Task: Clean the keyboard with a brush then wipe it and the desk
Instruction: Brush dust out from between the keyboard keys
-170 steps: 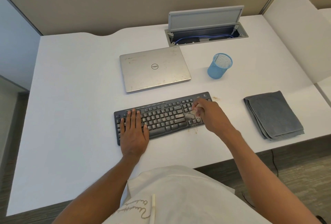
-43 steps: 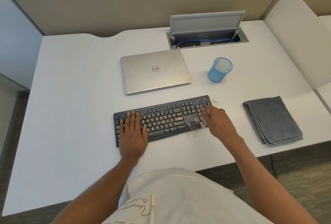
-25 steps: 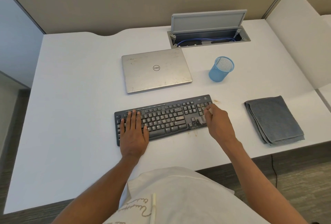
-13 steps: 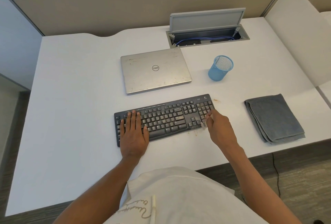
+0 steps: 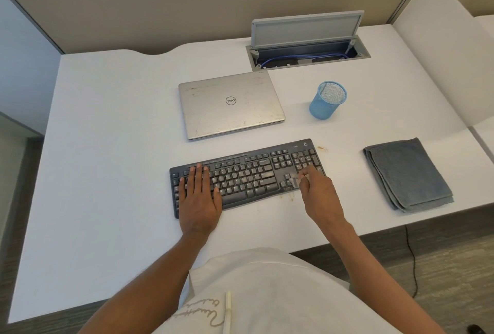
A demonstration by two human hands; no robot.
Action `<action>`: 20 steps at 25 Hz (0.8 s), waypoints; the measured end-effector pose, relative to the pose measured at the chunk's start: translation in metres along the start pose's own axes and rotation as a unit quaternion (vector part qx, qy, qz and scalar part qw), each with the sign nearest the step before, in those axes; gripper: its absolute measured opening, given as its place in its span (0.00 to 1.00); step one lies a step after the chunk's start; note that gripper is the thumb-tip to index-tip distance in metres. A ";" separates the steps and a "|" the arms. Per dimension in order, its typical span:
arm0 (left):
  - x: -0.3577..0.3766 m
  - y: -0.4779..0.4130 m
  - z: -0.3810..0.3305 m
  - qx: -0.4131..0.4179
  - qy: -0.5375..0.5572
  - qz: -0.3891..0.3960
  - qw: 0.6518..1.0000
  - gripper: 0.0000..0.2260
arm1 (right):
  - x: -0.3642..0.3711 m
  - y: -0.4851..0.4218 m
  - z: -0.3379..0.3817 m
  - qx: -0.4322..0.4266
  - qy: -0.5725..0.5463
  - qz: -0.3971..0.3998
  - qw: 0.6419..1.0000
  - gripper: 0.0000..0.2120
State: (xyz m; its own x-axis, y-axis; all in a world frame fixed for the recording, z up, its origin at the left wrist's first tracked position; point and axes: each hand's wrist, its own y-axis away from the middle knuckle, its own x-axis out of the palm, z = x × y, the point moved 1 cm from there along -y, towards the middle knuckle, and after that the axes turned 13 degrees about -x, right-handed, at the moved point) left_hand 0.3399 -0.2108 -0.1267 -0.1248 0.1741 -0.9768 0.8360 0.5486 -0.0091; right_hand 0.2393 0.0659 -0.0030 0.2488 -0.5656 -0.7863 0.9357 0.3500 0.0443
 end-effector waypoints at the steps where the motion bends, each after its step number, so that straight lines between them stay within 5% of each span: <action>1: 0.000 0.000 0.000 -0.001 0.002 -0.002 1.000 0.29 | -0.001 0.001 0.000 -0.003 0.003 0.002 1.000 0.08; 20: 0.000 0.000 0.000 0.002 0.007 -0.001 1.000 0.29 | -0.015 -0.011 0.004 -0.012 -0.036 -0.014 0.999 0.08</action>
State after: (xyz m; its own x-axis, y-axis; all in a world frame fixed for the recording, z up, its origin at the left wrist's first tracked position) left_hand 0.3404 -0.2110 -0.1266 -0.1346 0.1844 -0.9736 0.8375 0.5463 -0.0123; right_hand 0.2264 0.0678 0.0104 0.2398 -0.6270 -0.7412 0.9364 0.3509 0.0062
